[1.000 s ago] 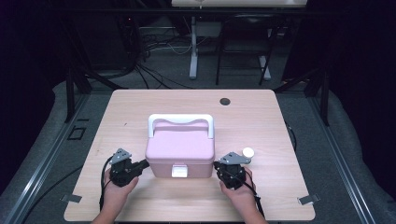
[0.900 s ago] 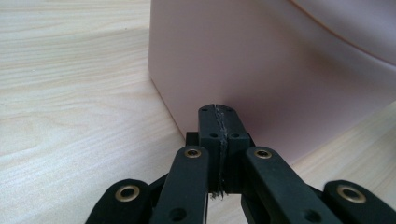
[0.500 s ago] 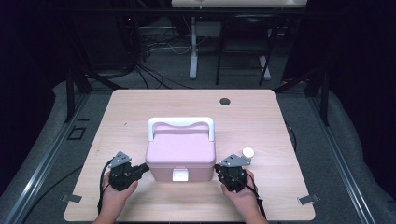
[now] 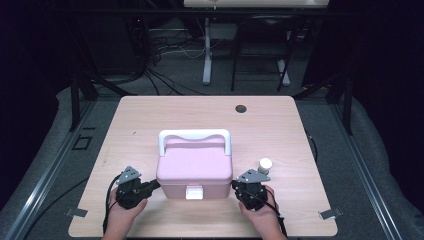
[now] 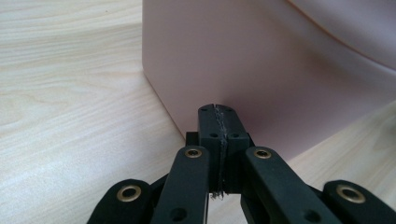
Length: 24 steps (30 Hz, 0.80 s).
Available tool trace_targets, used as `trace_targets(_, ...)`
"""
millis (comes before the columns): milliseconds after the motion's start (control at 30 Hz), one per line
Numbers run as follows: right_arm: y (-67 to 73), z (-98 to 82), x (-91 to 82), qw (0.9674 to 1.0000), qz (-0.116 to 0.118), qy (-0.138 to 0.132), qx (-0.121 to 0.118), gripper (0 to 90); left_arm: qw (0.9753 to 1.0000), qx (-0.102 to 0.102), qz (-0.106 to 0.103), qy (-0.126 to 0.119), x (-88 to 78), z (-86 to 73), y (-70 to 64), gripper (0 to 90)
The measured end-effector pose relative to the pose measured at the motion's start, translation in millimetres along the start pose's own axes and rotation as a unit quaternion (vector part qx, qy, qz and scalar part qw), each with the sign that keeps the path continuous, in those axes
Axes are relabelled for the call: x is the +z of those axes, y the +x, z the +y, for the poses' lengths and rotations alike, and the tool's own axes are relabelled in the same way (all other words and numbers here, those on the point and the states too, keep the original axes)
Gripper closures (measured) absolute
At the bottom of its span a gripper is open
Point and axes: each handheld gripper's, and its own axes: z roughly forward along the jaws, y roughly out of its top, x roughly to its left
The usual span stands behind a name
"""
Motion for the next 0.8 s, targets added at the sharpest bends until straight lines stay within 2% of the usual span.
trace_targets(800,9.8,-14.0,-20.6,0.9998,0.015,0.011,-0.007,90.0,0.9996,0.015,-0.02,0.016,-16.5,-13.2,-13.4,90.0)
